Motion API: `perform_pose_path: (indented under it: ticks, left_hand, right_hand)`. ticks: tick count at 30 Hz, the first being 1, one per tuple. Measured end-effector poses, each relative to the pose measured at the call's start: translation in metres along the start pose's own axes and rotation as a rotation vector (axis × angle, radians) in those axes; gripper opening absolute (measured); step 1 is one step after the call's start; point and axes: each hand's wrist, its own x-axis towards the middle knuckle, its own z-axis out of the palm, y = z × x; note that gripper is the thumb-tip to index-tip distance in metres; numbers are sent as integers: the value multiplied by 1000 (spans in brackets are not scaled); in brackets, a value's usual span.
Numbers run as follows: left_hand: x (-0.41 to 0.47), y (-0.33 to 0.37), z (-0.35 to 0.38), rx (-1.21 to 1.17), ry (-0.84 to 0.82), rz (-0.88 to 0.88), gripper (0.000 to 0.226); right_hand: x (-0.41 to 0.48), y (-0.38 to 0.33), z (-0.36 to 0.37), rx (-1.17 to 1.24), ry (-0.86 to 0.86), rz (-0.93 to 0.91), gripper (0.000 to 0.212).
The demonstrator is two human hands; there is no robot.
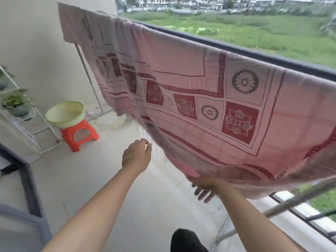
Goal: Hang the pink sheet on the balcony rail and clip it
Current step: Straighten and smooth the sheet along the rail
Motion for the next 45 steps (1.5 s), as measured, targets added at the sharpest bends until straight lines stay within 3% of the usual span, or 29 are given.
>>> perform_pose_path:
  ticks: [1, 3, 5, 9, 13, 19, 23, 29, 32, 35, 37, 39, 42, 45]
  left_hand:
    - [19, -11, -12, 16, 24, 6, 35]
    - [62, -29, -36, 30, 82, 23, 38]
    - [111, -44, -60, 50, 153, 68, 40]
    - [213, -61, -109, 48, 283, 91, 47]
    - [305, -70, -155, 7, 307, 17, 54]
    - [416, -104, -202, 14, 329, -17, 61]
    - [492, -139, -214, -3, 326, -2, 61]
    - [631, -176, -229, -130, 358, 64, 54]
    - [702, -186, -235, -210, 370, 166, 52]
    - [757, -193, -238, -203, 308, 390, 56]
    - [780, -201, -236, -209, 411, 562, 53]
    - [796, -207, -234, -202, 613, 717, 42]
    - [813, -211, -232, -212, 767, 901, 28]
    - [835, -224, -245, -311, 770, 870, 34]
  right_hand:
    - [1, -31, 0, -35, 48, -112, 58]
    - [1, -94, -10, -175, 319, -393, 41]
    - [-2, -160, -28, -229, 650, -639, 41]
    - [-13, -285, -84, -179, 1111, -1072, 33]
    - [-18, -389, -135, -303, 1405, -1247, 30]
    - [10, -520, -170, -582, 1453, -1095, 34]
    - [43, -590, -180, -621, 1375, -887, 37]
    - [83, -660, -187, -624, 1468, -670, 42]
    - [95, -684, -179, -572, 1609, -498, 52]
    - [105, -698, -169, -551, 1751, -341, 58]
    - [109, -702, -167, -522, 1820, -261, 59]
    - [113, -702, -167, -505, 1894, -214, 59]
    - [122, -701, -165, -493, 2051, -230, 55]
    - [132, -700, -165, -489, 2248, -200, 51]
